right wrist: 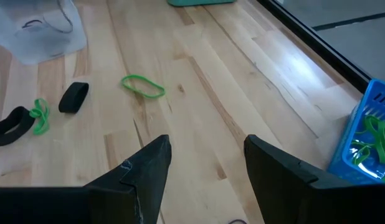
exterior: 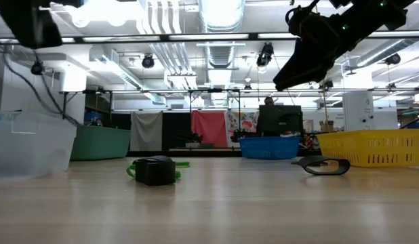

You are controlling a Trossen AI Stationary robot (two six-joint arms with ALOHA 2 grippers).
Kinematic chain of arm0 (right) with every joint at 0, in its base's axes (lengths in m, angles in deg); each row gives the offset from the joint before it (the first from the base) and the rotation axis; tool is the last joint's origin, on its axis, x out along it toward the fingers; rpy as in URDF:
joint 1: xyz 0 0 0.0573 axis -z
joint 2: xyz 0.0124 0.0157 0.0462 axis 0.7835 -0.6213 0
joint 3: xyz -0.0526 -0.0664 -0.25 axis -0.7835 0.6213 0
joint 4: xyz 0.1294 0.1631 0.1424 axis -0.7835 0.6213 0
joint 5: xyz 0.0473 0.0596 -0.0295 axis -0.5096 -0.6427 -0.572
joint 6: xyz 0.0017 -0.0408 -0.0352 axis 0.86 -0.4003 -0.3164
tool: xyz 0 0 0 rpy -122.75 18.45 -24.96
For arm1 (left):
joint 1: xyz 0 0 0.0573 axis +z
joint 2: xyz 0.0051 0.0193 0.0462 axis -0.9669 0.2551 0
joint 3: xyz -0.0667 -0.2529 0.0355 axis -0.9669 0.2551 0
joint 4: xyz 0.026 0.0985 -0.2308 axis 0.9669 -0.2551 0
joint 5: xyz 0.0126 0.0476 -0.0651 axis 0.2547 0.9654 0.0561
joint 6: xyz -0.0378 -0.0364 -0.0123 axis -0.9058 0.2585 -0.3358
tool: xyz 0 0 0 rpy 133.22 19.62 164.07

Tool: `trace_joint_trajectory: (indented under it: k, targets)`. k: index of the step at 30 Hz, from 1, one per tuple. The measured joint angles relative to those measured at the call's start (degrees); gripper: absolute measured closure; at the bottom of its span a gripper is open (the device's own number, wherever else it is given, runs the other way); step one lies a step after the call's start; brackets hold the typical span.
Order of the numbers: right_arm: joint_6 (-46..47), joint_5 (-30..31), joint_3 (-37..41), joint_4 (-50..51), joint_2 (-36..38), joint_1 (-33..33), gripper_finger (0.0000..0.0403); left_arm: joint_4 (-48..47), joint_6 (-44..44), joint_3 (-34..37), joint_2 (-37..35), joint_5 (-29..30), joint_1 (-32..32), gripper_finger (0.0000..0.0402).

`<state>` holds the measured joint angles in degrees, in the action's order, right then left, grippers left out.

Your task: Sort rubber bands into baskets

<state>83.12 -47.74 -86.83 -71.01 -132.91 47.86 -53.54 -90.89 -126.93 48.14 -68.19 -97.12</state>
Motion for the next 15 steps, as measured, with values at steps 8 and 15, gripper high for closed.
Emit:
trace_joint_trajectory:
  k: [8, 15]
  targets:
    - [0.0, 0.0, 0.0, -0.3, 0.0, 0.0, 0.0204, -6.9, -4.3, 0.0, 5.1, -9.2, -0.4, 0.0401]
    - [-0.1, 0.0, 0.0, -0.3, 0.0, 0.0, 0.0204, -15.6, -7.0, 0.0, 9.6, -11.7, -0.4, 0.0401]
